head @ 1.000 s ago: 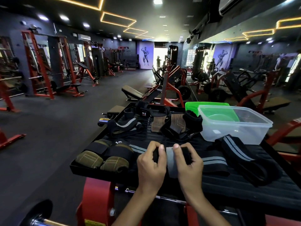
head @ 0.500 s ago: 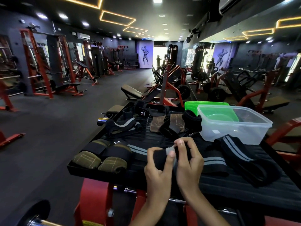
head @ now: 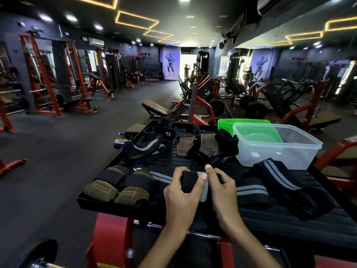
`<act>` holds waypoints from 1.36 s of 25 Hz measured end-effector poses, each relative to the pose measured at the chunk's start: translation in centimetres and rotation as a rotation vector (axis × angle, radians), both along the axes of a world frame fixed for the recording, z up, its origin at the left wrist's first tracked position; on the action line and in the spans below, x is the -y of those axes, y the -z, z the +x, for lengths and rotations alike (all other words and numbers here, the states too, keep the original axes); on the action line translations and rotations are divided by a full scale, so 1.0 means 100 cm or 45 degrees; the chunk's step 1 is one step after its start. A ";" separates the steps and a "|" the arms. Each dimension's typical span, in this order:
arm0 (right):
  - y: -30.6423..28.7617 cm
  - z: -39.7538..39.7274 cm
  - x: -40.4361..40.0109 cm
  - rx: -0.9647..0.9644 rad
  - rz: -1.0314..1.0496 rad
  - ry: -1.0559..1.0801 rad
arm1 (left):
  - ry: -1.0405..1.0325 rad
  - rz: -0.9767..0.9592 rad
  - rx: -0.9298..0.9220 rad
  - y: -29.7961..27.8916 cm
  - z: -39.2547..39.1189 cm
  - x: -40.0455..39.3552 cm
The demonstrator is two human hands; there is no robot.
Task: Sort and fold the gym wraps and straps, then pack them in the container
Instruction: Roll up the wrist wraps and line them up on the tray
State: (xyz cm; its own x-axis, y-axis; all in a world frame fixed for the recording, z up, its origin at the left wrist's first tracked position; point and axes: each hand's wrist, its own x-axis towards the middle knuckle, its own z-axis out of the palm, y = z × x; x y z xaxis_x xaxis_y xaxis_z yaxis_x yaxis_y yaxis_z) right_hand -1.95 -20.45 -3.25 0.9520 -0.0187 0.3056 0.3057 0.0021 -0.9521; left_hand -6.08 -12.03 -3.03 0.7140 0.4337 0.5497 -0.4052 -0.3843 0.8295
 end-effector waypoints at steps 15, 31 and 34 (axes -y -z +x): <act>-0.010 0.016 0.015 0.186 -0.063 -0.068 | 0.460 -0.600 -0.296 0.008 0.011 0.000; -0.005 0.019 0.042 -0.330 -0.172 -0.696 | 0.866 0.887 -0.486 -0.011 0.005 -0.039; -0.007 0.016 0.041 -0.361 -0.206 -0.700 | 0.837 0.806 -0.400 -0.010 0.006 -0.034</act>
State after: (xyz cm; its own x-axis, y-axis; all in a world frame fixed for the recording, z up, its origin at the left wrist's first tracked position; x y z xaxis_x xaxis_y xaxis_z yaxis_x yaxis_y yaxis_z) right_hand -0.37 -24.58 -2.54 0.8538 0.5205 -0.0013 0.0373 -0.0637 -0.9973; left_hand -5.48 -8.58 -2.01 0.8628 -0.4163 0.2867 -0.4938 -0.5730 0.6541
